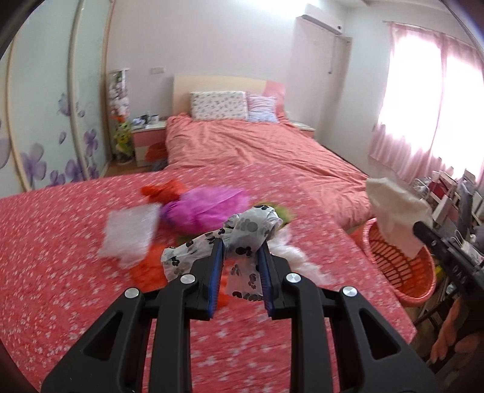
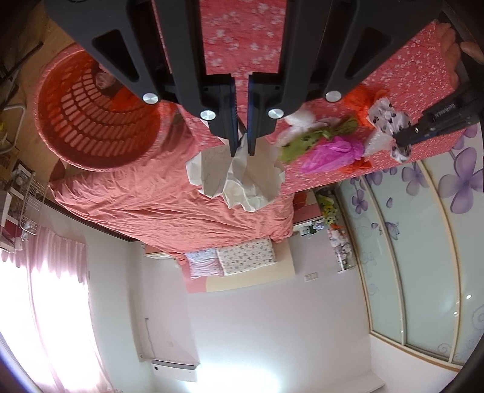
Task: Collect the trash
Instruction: 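Carry the cloth and white paper over the orange basket and open both grippers, then move both tools back over the trash on the bed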
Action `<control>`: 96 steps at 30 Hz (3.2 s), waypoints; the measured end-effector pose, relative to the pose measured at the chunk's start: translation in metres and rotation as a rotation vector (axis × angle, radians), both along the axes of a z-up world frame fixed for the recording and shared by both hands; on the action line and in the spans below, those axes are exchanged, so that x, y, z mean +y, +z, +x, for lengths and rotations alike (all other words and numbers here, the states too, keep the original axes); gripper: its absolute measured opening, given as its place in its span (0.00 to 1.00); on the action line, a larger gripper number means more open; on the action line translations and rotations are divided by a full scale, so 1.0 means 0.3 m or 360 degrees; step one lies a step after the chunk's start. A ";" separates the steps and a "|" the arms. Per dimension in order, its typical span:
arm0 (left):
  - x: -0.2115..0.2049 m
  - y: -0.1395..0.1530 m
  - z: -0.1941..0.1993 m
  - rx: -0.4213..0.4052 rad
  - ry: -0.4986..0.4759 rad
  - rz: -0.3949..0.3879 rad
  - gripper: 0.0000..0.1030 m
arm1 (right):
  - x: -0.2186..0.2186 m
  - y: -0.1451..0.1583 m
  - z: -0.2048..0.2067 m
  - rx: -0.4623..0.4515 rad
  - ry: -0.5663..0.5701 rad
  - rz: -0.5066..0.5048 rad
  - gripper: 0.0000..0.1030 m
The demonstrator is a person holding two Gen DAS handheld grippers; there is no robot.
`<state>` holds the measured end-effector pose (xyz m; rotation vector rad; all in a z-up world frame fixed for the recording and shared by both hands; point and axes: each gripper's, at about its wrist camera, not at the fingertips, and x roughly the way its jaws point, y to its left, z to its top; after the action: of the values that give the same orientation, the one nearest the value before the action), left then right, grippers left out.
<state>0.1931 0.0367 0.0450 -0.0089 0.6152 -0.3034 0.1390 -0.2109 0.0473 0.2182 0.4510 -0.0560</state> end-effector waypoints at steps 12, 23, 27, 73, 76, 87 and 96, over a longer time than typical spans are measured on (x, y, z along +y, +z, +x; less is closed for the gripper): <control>-0.230 0.005 0.006 -0.0006 -0.0202 -0.0030 0.23 | -0.182 -0.043 -0.062 0.0011 -0.0178 0.0032 0.07; -0.498 -0.017 0.011 0.0017 -0.0456 -0.0091 0.23 | -0.342 -0.092 -0.112 0.0014 -0.0345 0.0038 0.07; -0.587 -0.026 0.010 0.0019 -0.0542 -0.0098 0.23 | -0.416 -0.119 -0.126 0.0016 -0.0409 0.0061 0.07; -0.611 -0.190 0.041 0.0127 -0.0425 0.0136 0.62 | -0.609 -0.226 -0.117 0.0079 -0.0563 0.0104 0.49; -0.524 -0.187 0.052 0.0136 -0.0348 0.0142 0.62 | -0.543 -0.202 -0.095 0.0077 -0.0490 0.0083 0.49; -0.117 -0.181 0.090 0.0154 0.0077 0.0135 0.66 | -0.213 -0.145 0.064 0.0124 -0.0138 0.0046 0.49; 0.194 -0.194 0.108 0.0183 0.0416 0.0113 0.71 | 0.121 -0.198 0.265 0.0313 0.0225 0.0049 0.49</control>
<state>0.2253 0.0950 -0.0131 -0.0385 0.7303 -0.0276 0.2186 -0.1746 -0.0122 0.2112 0.6623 0.0686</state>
